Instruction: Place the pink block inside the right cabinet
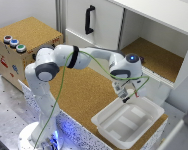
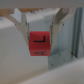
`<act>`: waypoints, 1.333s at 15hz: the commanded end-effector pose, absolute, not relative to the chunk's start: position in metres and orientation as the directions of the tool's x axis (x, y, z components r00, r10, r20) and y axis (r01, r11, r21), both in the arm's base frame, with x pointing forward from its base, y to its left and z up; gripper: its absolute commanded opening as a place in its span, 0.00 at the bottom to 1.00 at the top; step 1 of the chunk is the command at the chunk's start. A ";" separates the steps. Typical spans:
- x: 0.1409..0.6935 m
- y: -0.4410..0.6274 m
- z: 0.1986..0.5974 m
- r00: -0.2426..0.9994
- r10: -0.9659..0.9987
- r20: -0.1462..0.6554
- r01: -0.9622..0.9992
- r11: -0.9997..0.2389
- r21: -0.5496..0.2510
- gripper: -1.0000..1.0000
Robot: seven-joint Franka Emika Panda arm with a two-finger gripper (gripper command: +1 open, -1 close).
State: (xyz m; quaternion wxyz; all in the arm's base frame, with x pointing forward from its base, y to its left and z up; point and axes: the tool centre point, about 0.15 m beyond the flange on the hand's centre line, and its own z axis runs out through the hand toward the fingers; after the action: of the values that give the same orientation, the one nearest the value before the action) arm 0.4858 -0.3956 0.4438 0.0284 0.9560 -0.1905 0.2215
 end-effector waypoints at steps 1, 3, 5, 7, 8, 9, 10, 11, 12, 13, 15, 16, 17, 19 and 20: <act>0.570 -0.417 0.483 0.877 -0.198 0.438 -0.180 -0.980 -0.084 0.00; 0.587 -0.414 0.488 0.876 -0.144 0.461 -0.116 -0.989 -0.090 0.00; 0.599 -0.411 0.489 0.873 -0.113 0.474 -0.079 -0.993 -0.091 0.00; 0.610 -0.407 0.493 0.865 -0.099 0.491 -0.052 -0.993 -0.110 0.00; 0.614 -0.403 0.495 0.862 -0.089 0.500 -0.034 -0.993 -0.117 0.00; 0.619 -0.397 0.496 0.855 -0.078 0.512 -0.018 -0.993 -0.120 0.00; 0.622 -0.392 0.499 0.837 -0.073 0.543 -0.006 -0.992 -0.124 0.00; 0.627 -0.387 0.499 0.825 -0.073 0.560 -0.006 -0.993 -0.121 0.00; 0.632 -0.384 0.499 0.812 -0.071 0.579 0.003 -0.992 -0.126 0.00; 0.639 -0.380 0.498 0.805 -0.070 0.589 0.008 -0.992 -0.129 0.00; 0.654 -0.373 0.495 0.791 -0.062 0.609 0.019 -0.992 -0.125 0.00; 0.664 -0.371 0.493 0.795 -0.063 0.604 0.021 -0.991 -0.131 0.00; 0.671 -0.368 0.491 0.792 -0.071 0.606 0.013 -0.991 -0.134 0.00; 0.685 -0.358 0.487 0.798 -0.061 0.600 0.014 -0.993 -0.120 0.00; 0.692 -0.352 0.486 0.802 -0.062 0.594 0.012 -0.993 -0.120 0.00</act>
State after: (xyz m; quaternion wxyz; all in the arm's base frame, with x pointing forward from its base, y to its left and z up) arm 0.6265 -0.3528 0.4924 -0.0283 0.9418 -0.0366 0.3330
